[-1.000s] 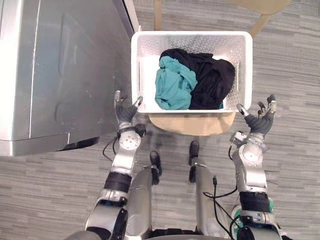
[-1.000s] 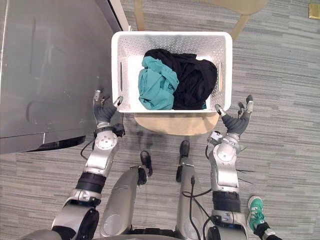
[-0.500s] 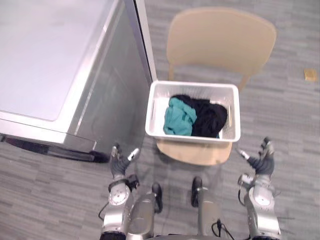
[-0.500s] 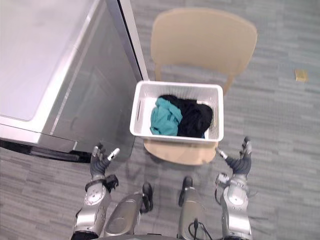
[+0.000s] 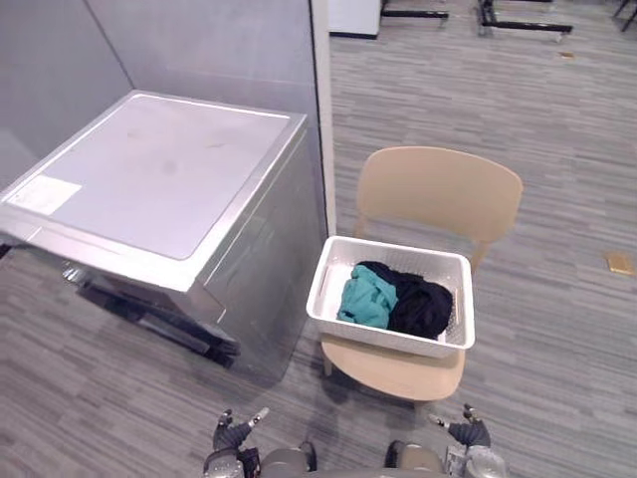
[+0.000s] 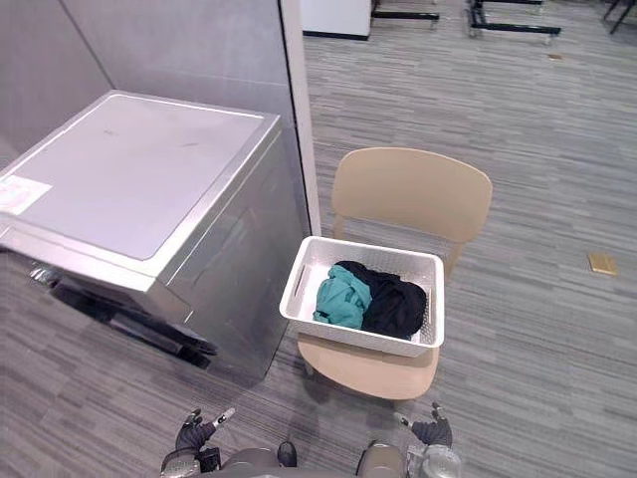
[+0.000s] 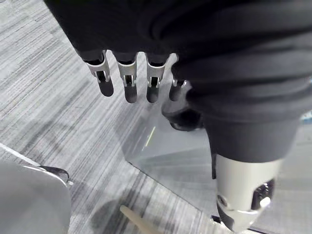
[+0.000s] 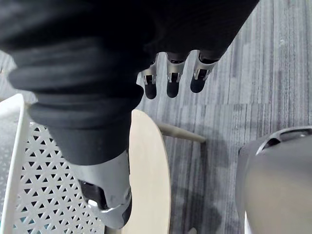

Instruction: Pick up the laundry basket with both hands and put the clothes into the washing machine.

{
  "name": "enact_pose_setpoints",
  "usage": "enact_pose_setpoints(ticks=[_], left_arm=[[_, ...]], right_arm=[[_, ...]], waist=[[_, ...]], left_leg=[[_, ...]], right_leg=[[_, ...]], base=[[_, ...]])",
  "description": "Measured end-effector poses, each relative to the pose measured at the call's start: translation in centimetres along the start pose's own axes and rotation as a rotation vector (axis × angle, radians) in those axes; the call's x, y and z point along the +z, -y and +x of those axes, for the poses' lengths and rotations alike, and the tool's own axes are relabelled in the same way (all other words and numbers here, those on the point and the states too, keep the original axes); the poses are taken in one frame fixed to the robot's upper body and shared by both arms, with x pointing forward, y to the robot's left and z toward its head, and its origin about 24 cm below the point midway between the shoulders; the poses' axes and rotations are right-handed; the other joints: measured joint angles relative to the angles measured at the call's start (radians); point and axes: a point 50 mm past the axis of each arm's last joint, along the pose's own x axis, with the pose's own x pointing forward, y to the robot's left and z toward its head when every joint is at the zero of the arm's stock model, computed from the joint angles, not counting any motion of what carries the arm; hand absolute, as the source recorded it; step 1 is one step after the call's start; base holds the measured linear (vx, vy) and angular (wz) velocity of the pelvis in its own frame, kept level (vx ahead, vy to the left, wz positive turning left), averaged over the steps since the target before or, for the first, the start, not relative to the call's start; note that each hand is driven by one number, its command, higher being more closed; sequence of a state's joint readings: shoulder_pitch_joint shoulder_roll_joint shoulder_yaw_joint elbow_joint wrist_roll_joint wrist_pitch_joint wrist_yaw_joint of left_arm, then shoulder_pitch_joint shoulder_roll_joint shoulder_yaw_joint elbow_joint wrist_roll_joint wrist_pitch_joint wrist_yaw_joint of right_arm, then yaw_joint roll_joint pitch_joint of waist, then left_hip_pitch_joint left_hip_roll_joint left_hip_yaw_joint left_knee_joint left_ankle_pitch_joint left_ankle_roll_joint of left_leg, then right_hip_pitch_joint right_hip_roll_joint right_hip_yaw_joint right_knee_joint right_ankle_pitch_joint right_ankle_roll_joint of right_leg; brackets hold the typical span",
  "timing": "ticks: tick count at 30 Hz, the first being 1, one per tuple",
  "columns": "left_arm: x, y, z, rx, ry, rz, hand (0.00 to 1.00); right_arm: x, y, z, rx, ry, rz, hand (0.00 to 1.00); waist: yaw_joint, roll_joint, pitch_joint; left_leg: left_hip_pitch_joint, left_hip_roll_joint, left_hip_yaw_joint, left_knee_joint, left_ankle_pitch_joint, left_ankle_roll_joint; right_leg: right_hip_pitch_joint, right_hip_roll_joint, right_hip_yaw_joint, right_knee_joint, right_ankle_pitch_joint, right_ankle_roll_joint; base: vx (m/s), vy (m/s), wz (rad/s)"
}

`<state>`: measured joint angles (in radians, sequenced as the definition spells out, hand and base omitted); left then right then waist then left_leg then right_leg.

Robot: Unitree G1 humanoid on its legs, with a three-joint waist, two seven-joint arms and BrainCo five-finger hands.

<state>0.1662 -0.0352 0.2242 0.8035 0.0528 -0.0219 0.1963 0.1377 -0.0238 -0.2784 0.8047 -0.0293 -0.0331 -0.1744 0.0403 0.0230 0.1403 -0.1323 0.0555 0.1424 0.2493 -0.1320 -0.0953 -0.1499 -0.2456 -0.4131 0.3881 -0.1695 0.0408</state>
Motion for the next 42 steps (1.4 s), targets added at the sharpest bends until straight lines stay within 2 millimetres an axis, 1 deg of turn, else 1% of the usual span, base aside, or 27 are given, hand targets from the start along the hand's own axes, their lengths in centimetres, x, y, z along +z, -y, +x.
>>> enact_pose_setpoints(ticks=[1, 2, 3, 4, 6, 7, 8, 9, 10, 11, 12, 14, 15, 16, 17, 18, 19, 20, 21, 22, 24, 26, 29, 30, 34, 38, 42], left_arm=[[0.1, -0.1, 0.1, 0.004, 0.008, -0.002, 0.00], [0.2, -0.2, 0.1, 0.006, 0.009, 0.001, 0.00], [0.3, -0.2, 0.3, 0.008, 0.004, 0.009, 0.00], [0.2, -0.2, 0.5, 0.008, -0.009, 0.016, 0.00], [0.1, -0.1, 0.6, 0.014, -0.017, 0.032, 0.00], [-0.2, 0.3, 0.5, 0.006, -0.025, 0.076, 0.00], [-0.2, 0.6, 0.5, -0.006, -0.028, 0.094, 0.00], [0.4, 0.7, 0.8, -0.019, -0.010, 0.129, 0.00], [1.5, 0.4, 1.2, -0.025, 0.026, 0.172, 0.00], [1.9, -0.2, 1.4, -0.013, 0.038, 0.190, 0.00], [2.3, -1.2, 1.7, 0.008, 0.046, 0.212, 0.00], [1.8, -2.0, 1.7, 0.025, 0.034, 0.233, 0.00], [1.9, -2.4, 1.7, 0.033, 0.036, 0.242, 0.00], [2.0, -2.9, 1.8, 0.044, 0.041, 0.259, 0.00], [2.2, -3.3, 1.9, 0.053, 0.047, 0.273, 0.00], [2.3, -3.2, 1.9, 0.049, 0.050, 0.277, 0.00], [2.2, -2.8, 1.8, 0.035, 0.050, 0.285, 0.00], [2.1, -2.6, 1.8, 0.030, 0.046, 0.284, 0.00], [2.2, -1.9, 1.8, 0.013, 0.052, 0.281, 0.00], [2.2, -0.9, 1.6, -0.013, 0.059, 0.287, 0.00], [2.2, -0.2, 1.5, -0.030, 0.067, 0.286, 0.00], [2.3, -0.2, 1.5, -0.029, 0.075, 0.281, 0.00], [2.7, 0.0, 1.4, -0.018, 0.098, 0.270, 0.00], [3.0, 0.2, 1.4, -0.021, 0.112, 0.263, 0.00], [4.1, 1.2, 1.2, -0.033, 0.163, 0.228, 0.00], [4.9, 1.7, 1.0, -0.033, 0.202, 0.192, 0.00], [6.0, 1.8, 0.8, -0.034, 0.251, 0.160, 0.00]], right_arm=[[0.0, 0.4, 0.3, -0.016, -0.015, 0.000, 0.00], [-0.1, 0.7, 0.5, -0.022, -0.027, -0.004, 0.00], [0.4, 0.9, 0.8, -0.028, -0.027, -0.015, 0.00], [1.0, 1.4, 1.2, -0.039, -0.016, -0.029, 0.00], [1.6, 1.9, 1.6, -0.048, -0.007, -0.061, 0.00], [2.1, 2.6, 1.8, -0.062, 0.001, -0.083, 0.00], [2.4, 2.8, 2.0, -0.068, 0.006, -0.087, 0.00], [2.4, 2.9, 2.1, -0.079, -0.001, -0.085, 0.00], [1.9, 1.5, 1.9, -0.048, -0.027, -0.069, 0.00], [1.5, 0.9, 1.7, -0.036, -0.036, -0.060, 0.00], [1.2, 0.2, 1.6, -0.020, -0.049, -0.050, 0.00], [1.9, -0.8, 1.7, 0.008, -0.038, -0.057, 0.00], [2.6, -1.4, 1.8, 0.025, -0.019, -0.073, 0.00], [3.8, -2.4, 1.9, 0.057, 0.020, -0.100, 0.00], [4.3, -3.2, 1.8, 0.085, 0.047, -0.126, 0.00], [4.8, -3.4, 1.8, 0.091, 0.066, -0.133, 0.00], [5.6, -3.6, 1.7, 0.099, 0.103, -0.140, 0.00], [6.4, -3.8, 1.7, 0.106, 0.143, -0.149, 0.00], [6.9, -3.7, 1.6, 0.107, 0.167, -0.156, 0.00], [7.9, -3.9, 1.5, 0.114, 0.210, -0.168, 0.00], [9.2, -4.5, 1.1, 0.139, 0.284, -0.194, 0.00], [10.3, -5.4, 0.6, 0.168, 0.342, -0.192, 0.00], [13.0, -7.3, -0.5, 0.218, 0.459, -0.156, 0.00], [14.4, -8.1, -0.8, 0.237, 0.502, -0.148, 0.00], [19.0, -9.7, -1.9, 0.256, 0.631, -0.093, 0.00], [22.8, -10.2, -2.8, 0.235, 0.727, -0.053, 0.00], [27.8, -8.8, -4.1, 0.163, 0.857, 0.032, 0.00]], waist=[[0.004, 0.003, 0.000], [0.002, 0.002, 0.001], [0.001, 0.000, 0.002], [-0.003, -0.001, 0.002], [-0.008, 0.000, 0.002], [-0.022, 0.017, -0.008], [-0.027, 0.024, -0.012], [-0.036, 0.020, -0.013], [-0.034, -0.025, -0.002], [-0.031, -0.038, 0.000], [-0.026, -0.051, 0.005], [-0.024, -0.045, 0.012], [-0.022, -0.035, 0.017], [-0.025, -0.014, 0.029], [-0.027, -0.025, 0.031], [-0.026, -0.025, 0.035], [-0.026, -0.020, 0.039], [-0.035, -0.017, 0.046], [-0.045, -0.018, 0.052], [-0.055, -0.004, 0.063], [-0.056, 0.003, 0.068], [-0.053, 0.005, 0.075], [-0.043, 0.009, 0.081], [-0.029, 0.012, 0.087], [0.003, 0.044, 0.137], [0.031, 0.061, 0.176], [0.039, 0.066, 0.225]], left_leg=[[-0.035, 0.050, 0.103, 0.065, -0.011, 0.008], [-0.044, 0.080, 0.145, 0.105, -0.015, 0.016], [-0.040, 0.146, 0.203, 0.169, -0.029, 0.037], [-0.023, 0.207, 0.224, 0.194, -0.029, 0.038], [0.017, 0.262, 0.227, 0.176, -0.022, 0.040], [0.046, 0.296, 0.215, 0.090, 0.063, 0.052], [0.043, 0.273, 0.188, 0.060, 0.035, -0.035], [0.040, 0.234, 0.185, 0.015, -0.003, -0.088], [0.011, 0.177, 0.162, 0.024, 0.001, -0.064], [-0.009, 0.160, 0.150, 0.044, -0.004, -0.055], [-0.040, 0.141, 0.137, 0.110, -0.032, -0.031], [-0.045, 0.132, 0.139, 0.168, -0.071, -0.003], [-0.039, 0.126, 0.140, 0.170, -0.073, 0.001], [-0.028, 0.125, 0.131, 0.138, -0.072, 0.010], [-0.015, 0.118, 0.122, 0.096, -0.055, 0.023], [-0.004, 0.111, 0.117, 0.081, -0.052, 0.024], [0.004, 0.101, 0.097, 0.059, -0.042, 0.029], [0.002, 0.083, 0.064, 0.040, -0.022, 0.023], [0.001, 0.072, 0.041, 0.033, -0.012, 0.020], [-0.005, 0.055, 0.005, 0.011, 0.008, 0.019], [-0.012, 0.032, -0.033, -0.020, 0.043, 0.013], [-0.015, 0.027, -0.066, -0.038, 0.062, 0.003], [-0.036, 0.029, -0.128, -0.085, 0.104, -0.007], [-0.050, 0.029, -0.140, -0.105, 0.124, -0.009], [-0.095, 0.017, -0.168, -0.121, 0.165, -0.005], [-0.124, 0.011, -0.181, -0.138, 0.185, -0.002], [-0.152, 0.010, -0.202, -0.156, 0.213, -0.002]], right_leg=[[-0.007, -0.021, -0.036, 0.005, 0.007, -0.004], [-0.007, -0.036, -0.054, 0.011, 0.011, -0.004], [-0.002, -0.066, -0.069, 0.017, 0.020, 0.010], [0.010, -0.099, -0.078, 0.016, 0.035, 0.035], [0.022, -0.135, -0.082, 0.007, 0.059, 0.075], [0.025, -0.157, -0.096, -0.012, 0.093, 0.126], [0.025, -0.171, -0.105, -0.030, 0.111, 0.137], [0.044, -0.188, -0.105, -0.102, 0.159, 0.169], [0.067, -0.198, -0.098, -0.171, 0.188, 0.165], [0.079, -0.196, -0.098, -0.185, 0.199, 0.165], [0.099, -0.209, -0.100, -0.199, 0.223, 0.146], [0.098, -0.232, -0.092, -0.163, 0.268, 0.089], [0.073, -0.233, -0.061, -0.120, 0.279, 0.015], [0.021, -0.202, 0.014, -0.038, 0.208, -0.016], [-0.013, -0.134, 0.103, 0.029, 0.106, 0.006], [-0.013, -0.101, 0.133, 0.040, 0.055, 0.011], [-0.010, -0.029, 0.199, 0.035, -0.023, 0.033], [0.008, 0.021, 0.266, -0.001, -0.074, 0.065], [0.020, 0.035, 0.276, -0.009, -0.077, 0.066], [0.019, 0.040, 0.280, 0.001, -0.097, 0.072], [0.002, 0.037, 0.288, 0.041, -0.127, 0.069], [0.012, 0.032, 0.248, 0.056, -0.126, 0.068], [0.022, 0.039, 0.191, 0.043, -0.125, 0.068], [0.014, 0.041, 0.173, 0.035, -0.122, 0.064], [0.006, 0.035, 0.134, 0.019, -0.103, 0.065], [-0.010, 0.031, 0.113, 0.012, -0.101, 0.062], [-0.033, 0.030, 0.106, 0.013, -0.098, 0.058]], base=[[-0.10, 0.074, 1.09], [-0.07, 0.118, 0.91], [-0.07, 0.210, 0.76], [-0.08, 0.251, 0.66], [-0.09, 0.382, 0.46], [-0.08, 0.441, 0.53], [-0.08, 0.525, 0.76], [-0.06, 0.529, 0.82], [-0.04, 0.559, 0.86], [0.01, 0.418, 0.74], [0.01, 0.353, 0.42], [-0.02, 0.300, 0.11], [-0.04, 0.250, -0.04], [-0.06, 0.182, 0.05], [-0.05, 0.046, 0.14], [-0.06, -0.039, 0.26], [-0.05, -0.062, 0.43], [-0.04, -0.066, 0.60], [-0.05, -0.057, 0.81], [-0.04, -0.034, 0.66], [-0.01, -0.090, 0.63], [0.03, -0.126, 0.66], [0.04, -0.082, 0.67], [0.02, -0.038, 0.43], [0.01, 0.006, 0.40], [-0.03, 0.022, 0.25], [-0.07, -0.007, 0.16]])
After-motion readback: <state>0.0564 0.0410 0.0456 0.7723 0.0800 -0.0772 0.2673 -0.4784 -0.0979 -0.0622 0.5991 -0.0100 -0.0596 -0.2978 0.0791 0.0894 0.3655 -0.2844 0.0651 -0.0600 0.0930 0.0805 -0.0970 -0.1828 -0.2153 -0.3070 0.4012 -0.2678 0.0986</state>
